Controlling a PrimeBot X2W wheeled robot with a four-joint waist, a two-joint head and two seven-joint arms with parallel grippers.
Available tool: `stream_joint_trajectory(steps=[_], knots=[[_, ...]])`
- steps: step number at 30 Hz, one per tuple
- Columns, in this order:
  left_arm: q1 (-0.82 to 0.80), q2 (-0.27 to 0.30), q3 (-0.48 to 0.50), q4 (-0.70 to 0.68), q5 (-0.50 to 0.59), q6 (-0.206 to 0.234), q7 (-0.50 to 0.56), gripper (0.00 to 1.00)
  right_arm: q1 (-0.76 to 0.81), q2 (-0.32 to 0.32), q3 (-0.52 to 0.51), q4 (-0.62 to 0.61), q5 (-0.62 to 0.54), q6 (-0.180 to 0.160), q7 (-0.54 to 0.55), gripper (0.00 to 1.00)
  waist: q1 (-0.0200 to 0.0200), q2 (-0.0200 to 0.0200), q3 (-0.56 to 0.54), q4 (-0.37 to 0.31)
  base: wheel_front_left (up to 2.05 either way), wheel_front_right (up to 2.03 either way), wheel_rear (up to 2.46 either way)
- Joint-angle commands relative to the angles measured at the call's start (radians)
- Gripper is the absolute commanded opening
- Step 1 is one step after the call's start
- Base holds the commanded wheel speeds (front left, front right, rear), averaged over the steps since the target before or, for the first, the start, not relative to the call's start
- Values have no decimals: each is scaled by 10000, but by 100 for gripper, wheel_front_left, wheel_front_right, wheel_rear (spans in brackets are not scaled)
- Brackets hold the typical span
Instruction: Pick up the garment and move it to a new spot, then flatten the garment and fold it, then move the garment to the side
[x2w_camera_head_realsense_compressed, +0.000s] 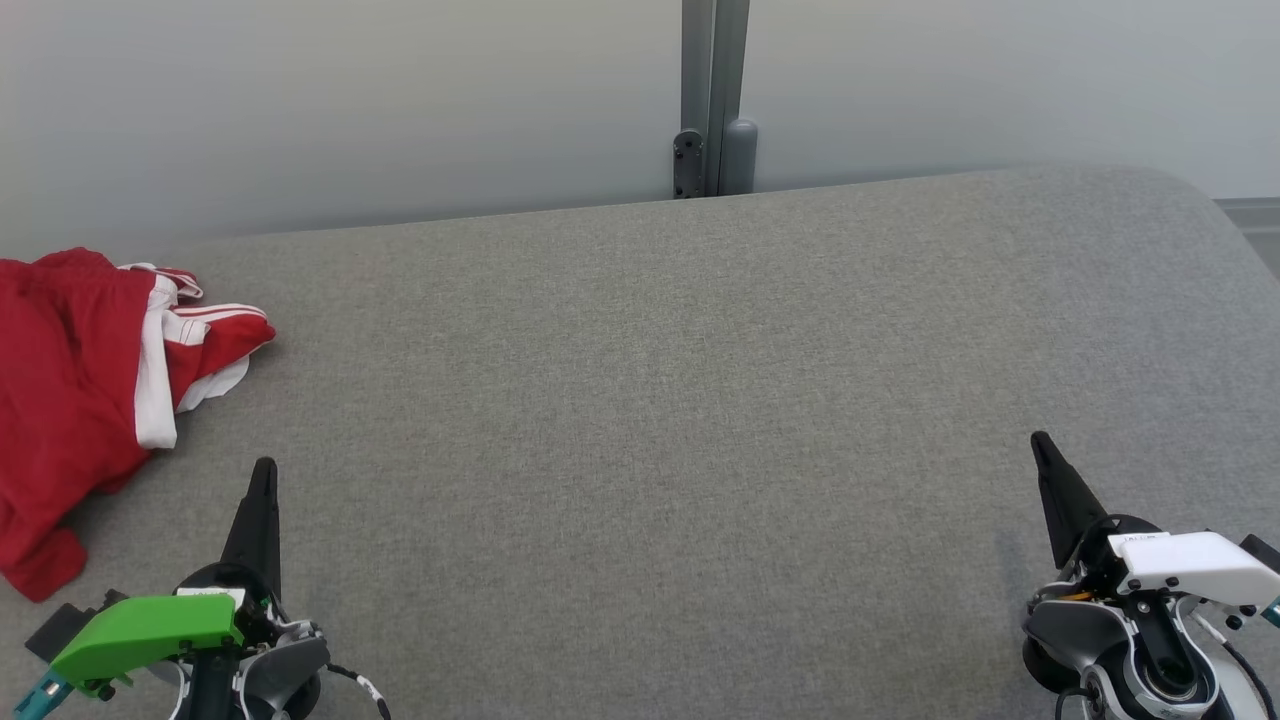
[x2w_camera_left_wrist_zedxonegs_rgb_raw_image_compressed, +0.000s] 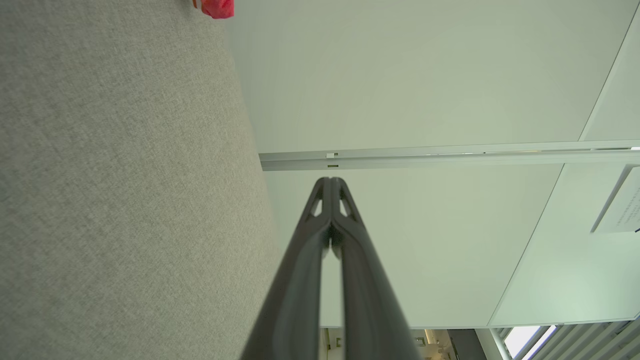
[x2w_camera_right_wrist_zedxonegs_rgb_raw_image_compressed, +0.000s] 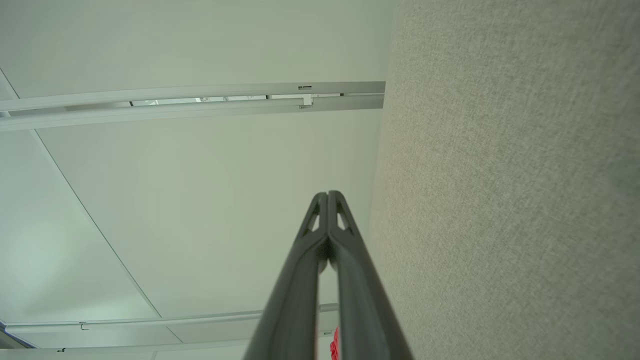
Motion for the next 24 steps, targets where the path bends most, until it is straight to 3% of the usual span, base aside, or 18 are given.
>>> stream_joint_trajectory(steps=[1,24], knots=[[-114,2,18,-16,4,-30,25,0,-74,-6,-4,-15,-34,4,12,0,0,0,0,0,0,0,0],[-115,2,18,-16,4,-30,25,0,-75,-6,-4,-15,-34,4,12,0,0,0,0,0,0,0,0]])
